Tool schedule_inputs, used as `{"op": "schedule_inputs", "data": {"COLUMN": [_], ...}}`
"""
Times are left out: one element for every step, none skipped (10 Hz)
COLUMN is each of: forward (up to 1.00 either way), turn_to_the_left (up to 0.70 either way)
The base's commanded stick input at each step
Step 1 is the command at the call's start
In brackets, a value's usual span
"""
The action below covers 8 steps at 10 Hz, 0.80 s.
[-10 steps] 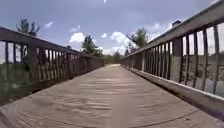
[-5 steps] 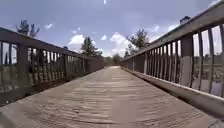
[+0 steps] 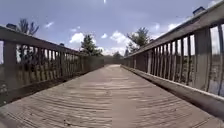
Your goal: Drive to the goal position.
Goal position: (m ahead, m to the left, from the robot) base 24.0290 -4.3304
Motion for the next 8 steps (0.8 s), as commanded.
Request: {"op": "schedule_inputs", "data": {"forward": [0.5,0.5,0.5,0.5,0.5,0.5,0.5,0.5], "turn_to_the_left": [0.01,0.01,0.01,0.01,0.01,0.01,0.01,0.01]}}
